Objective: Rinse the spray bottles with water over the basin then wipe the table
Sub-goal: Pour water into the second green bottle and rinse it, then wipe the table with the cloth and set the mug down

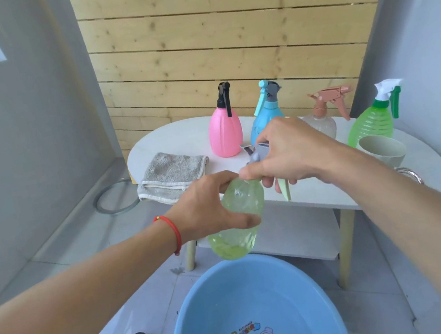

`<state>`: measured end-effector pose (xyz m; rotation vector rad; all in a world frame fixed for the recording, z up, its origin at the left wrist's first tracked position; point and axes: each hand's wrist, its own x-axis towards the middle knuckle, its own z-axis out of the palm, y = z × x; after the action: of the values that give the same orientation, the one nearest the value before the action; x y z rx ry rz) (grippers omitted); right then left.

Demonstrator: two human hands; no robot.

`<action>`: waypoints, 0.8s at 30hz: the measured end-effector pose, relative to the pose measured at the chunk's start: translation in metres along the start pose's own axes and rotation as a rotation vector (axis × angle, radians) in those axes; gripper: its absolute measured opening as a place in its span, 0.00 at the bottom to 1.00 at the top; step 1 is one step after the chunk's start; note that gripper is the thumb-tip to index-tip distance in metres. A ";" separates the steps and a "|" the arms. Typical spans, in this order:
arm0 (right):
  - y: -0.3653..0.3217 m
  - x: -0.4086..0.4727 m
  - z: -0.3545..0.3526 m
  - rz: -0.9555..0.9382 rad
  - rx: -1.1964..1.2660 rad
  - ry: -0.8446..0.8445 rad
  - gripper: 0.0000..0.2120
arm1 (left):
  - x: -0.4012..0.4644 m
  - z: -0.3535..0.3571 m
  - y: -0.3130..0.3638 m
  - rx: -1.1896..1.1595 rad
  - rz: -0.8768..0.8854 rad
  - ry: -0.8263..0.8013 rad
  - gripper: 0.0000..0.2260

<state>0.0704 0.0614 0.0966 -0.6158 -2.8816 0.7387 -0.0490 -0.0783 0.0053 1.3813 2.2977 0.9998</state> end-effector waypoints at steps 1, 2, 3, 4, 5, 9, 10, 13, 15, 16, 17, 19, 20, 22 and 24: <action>-0.002 0.001 -0.006 -0.002 0.026 -0.003 0.13 | -0.001 -0.002 0.002 0.021 0.004 0.036 0.21; -0.005 0.002 -0.011 -0.017 0.044 0.005 0.12 | -0.002 -0.004 0.006 0.021 0.020 0.084 0.18; -0.007 0.003 -0.015 -0.032 0.066 0.018 0.12 | -0.003 -0.006 0.008 -0.003 0.025 0.126 0.16; -0.010 0.005 -0.018 -0.047 0.121 0.038 0.12 | -0.004 -0.009 0.011 -0.043 0.030 0.172 0.15; -0.011 0.008 -0.020 -0.065 0.209 0.071 0.13 | -0.002 -0.014 0.010 -0.092 0.004 0.212 0.15; -0.003 0.023 -0.022 -0.101 0.481 0.266 0.15 | 0.013 -0.041 0.002 -0.280 -0.157 0.321 0.17; 0.000 0.029 -0.021 -0.110 0.499 0.271 0.14 | 0.020 -0.052 0.002 -0.308 -0.170 0.353 0.19; 0.004 0.045 -0.004 -0.093 0.527 0.207 0.07 | 0.047 -0.084 -0.003 -0.304 -0.214 0.475 0.19; 0.007 0.062 0.020 -0.064 0.424 0.158 0.06 | 0.069 -0.102 -0.009 -0.313 -0.243 0.549 0.22; 0.009 0.070 0.034 -0.057 0.320 0.128 0.07 | 0.080 -0.109 -0.014 -0.317 -0.262 0.579 0.24; 0.011 0.077 0.049 -0.059 0.205 0.097 0.08 | 0.090 -0.113 -0.018 -0.319 -0.283 0.602 0.24; 0.012 0.089 0.077 -0.088 0.033 0.073 0.10 | 0.109 -0.118 -0.027 -0.308 -0.306 0.630 0.21; 0.012 0.094 0.088 -0.112 -0.013 0.068 0.10 | 0.119 -0.119 -0.031 -0.301 -0.314 0.648 0.20; 0.010 0.102 0.107 -0.184 -0.071 0.050 0.15 | 0.136 -0.118 -0.038 -0.272 -0.329 0.672 0.21; 0.006 0.113 0.123 -0.259 -0.122 0.041 0.21 | 0.153 -0.118 -0.048 -0.243 -0.355 0.675 0.29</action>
<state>-0.0552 0.0584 -0.0145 -0.2569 -2.9063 0.5113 -0.2230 -0.0103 0.0741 0.5472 2.6034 1.7320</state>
